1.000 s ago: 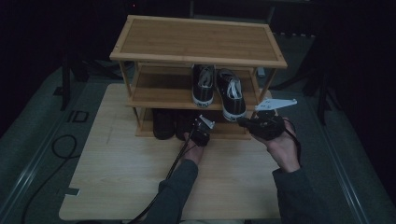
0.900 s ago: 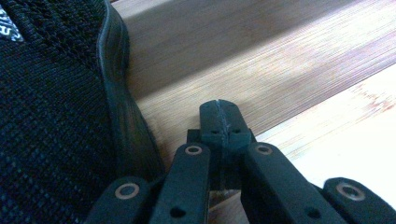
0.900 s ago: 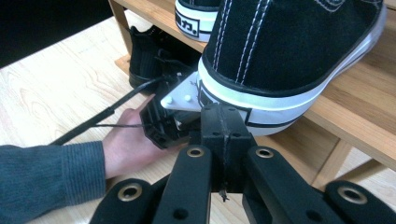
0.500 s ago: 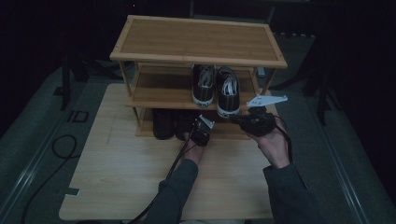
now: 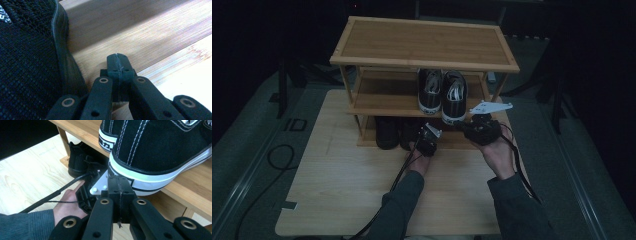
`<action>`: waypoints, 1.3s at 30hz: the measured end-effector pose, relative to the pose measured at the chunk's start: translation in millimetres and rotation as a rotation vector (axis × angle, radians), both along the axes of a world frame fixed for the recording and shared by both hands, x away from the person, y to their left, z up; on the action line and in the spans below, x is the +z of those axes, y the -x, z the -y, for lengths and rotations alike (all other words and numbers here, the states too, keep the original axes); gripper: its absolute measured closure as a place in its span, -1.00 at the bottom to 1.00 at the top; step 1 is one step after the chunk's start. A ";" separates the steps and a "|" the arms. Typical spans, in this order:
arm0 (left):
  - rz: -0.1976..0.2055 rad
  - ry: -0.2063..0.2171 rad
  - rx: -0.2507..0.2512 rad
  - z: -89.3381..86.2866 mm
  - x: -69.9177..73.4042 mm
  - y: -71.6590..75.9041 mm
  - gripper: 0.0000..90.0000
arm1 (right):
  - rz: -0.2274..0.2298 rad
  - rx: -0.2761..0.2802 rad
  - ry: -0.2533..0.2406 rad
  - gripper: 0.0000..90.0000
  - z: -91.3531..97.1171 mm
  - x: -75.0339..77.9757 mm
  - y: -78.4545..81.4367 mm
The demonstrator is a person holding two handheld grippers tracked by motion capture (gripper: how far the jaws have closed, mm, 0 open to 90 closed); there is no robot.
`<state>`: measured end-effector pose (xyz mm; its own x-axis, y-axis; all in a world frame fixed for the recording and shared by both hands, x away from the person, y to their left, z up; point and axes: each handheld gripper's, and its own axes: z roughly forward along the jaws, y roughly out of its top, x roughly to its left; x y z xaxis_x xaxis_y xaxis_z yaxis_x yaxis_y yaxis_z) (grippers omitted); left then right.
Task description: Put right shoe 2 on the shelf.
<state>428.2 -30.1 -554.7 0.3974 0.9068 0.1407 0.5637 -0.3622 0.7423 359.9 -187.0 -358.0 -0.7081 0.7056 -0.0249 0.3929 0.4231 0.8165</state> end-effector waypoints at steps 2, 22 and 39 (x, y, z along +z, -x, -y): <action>-0.002 0.000 0.001 0.2 0.2 -0.2 1.00 | 0.003 0.000 0.011 1.00 -2.4 -0.7 -1.2; -0.013 -0.005 -0.006 0.5 1.4 -2.3 1.00 | 0.041 -0.068 0.041 1.00 -1.8 -9.5 -2.0; -0.014 -0.006 -0.011 0.2 2.3 -0.9 1.00 | 0.080 -0.122 0.061 1.00 -10.5 -15.0 -15.0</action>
